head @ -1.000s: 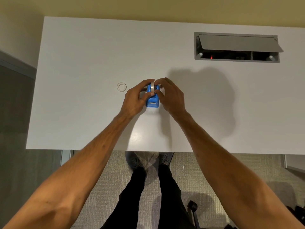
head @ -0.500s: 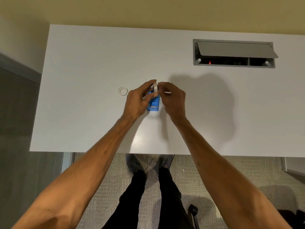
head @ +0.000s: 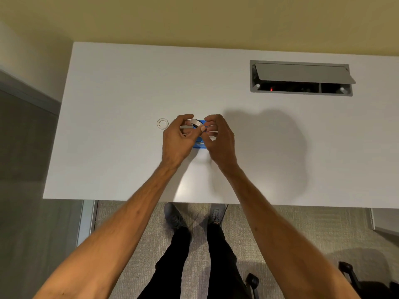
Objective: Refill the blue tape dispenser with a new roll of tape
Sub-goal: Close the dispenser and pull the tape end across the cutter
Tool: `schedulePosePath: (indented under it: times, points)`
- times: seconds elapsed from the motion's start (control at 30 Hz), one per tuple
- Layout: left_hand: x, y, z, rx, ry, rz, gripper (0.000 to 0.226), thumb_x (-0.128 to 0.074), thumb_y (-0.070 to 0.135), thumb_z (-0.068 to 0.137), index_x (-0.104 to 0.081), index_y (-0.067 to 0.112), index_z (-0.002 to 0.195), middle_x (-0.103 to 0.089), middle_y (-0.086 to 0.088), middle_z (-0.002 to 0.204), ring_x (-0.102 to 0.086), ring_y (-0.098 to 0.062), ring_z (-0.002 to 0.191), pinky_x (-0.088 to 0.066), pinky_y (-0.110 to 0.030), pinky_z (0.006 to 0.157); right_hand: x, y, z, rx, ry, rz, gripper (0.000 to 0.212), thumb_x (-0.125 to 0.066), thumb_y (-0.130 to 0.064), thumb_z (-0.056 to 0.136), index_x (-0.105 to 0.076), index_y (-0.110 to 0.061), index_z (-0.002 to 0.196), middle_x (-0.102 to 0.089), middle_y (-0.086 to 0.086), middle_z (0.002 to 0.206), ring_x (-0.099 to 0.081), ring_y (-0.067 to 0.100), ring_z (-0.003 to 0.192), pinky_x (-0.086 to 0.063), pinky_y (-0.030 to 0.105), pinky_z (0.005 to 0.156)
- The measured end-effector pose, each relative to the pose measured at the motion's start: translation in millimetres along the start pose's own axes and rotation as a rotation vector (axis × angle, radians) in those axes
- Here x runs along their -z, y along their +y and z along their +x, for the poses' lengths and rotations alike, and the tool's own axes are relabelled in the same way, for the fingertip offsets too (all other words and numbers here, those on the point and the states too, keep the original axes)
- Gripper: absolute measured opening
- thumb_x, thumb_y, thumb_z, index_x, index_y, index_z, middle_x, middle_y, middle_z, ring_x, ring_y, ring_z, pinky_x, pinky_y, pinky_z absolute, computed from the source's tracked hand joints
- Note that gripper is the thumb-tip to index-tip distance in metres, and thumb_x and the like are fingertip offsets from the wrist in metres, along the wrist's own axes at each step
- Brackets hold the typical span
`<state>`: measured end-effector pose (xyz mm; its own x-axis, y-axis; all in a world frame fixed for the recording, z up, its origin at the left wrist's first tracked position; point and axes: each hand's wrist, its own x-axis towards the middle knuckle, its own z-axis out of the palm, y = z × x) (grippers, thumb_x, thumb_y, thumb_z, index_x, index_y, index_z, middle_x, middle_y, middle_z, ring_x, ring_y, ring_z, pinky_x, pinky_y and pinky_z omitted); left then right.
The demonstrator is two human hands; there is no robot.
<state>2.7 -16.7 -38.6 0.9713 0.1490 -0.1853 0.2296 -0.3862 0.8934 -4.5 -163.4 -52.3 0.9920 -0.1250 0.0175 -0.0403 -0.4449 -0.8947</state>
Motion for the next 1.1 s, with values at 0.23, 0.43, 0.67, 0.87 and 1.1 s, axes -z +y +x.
schedulePosePath:
  times: [0.23, 0.43, 0.67, 0.87, 1.1]
  points:
    - [-10, 6, -9, 0.133, 0.132, -0.036, 0.043, -0.086, 0.048, 0.088, -0.079, 0.021, 0.120, -0.082, 0.007, 0.109, -0.078, -0.008, 0.103, -0.067, -0.034, 0.096, -6, -2, -5, -0.033, 0.070, -0.011, 0.040, -0.080, -0.005, 0.085, -0.056, -0.009, 0.117, -0.070, 0.002, 0.098, -0.068, 0.017, 0.080, -0.063, 0.034, 0.075]
    - [-16, 19, -16, 0.185, 0.165, -0.031, 0.047, -0.084, 0.055, 0.087, -0.082, 0.019, 0.117, -0.083, 0.006, 0.104, -0.079, -0.011, 0.095, -0.068, -0.033, 0.090, -10, -8, -9, 0.004, 0.134, -0.016, 0.028, -0.078, 0.003, 0.086, -0.059, -0.001, 0.107, -0.067, 0.009, 0.102, -0.064, 0.018, 0.086, -0.060, 0.037, 0.076]
    - [-16, 28, -23, 0.163, 0.128, -0.001, 0.039, -0.083, 0.050, 0.089, -0.083, 0.022, 0.116, -0.082, 0.010, 0.094, -0.078, -0.007, 0.086, -0.069, -0.034, 0.085, -10, -9, -7, 0.028, 0.122, -0.009, 0.042, -0.075, 0.009, 0.076, -0.056, -0.005, 0.111, -0.065, 0.007, 0.107, -0.066, 0.021, 0.091, -0.057, 0.027, 0.074]
    - [-10, 21, -29, 0.140, 0.086, 0.037, 0.037, -0.073, 0.054, 0.096, -0.081, 0.024, 0.116, -0.081, 0.015, 0.092, -0.077, -0.003, 0.086, -0.068, -0.032, 0.088, -6, 4, 6, 0.034, 0.005, -0.044, 0.042, -0.077, -0.006, 0.078, -0.062, -0.010, 0.116, -0.071, 0.002, 0.113, -0.070, 0.020, 0.097, -0.063, 0.042, 0.082]
    - [8, 4, -18, 0.083, 0.120, 0.096, 0.037, -0.057, 0.009, 0.100, -0.072, 0.020, 0.133, -0.081, 0.003, 0.123, -0.076, -0.013, 0.113, -0.062, -0.039, 0.104, 5, 16, 20, 0.084, -0.097, -0.162, 0.042, -0.081, -0.030, 0.087, -0.060, -0.025, 0.124, -0.070, -0.012, 0.121, -0.070, 0.009, 0.105, -0.062, 0.038, 0.088]
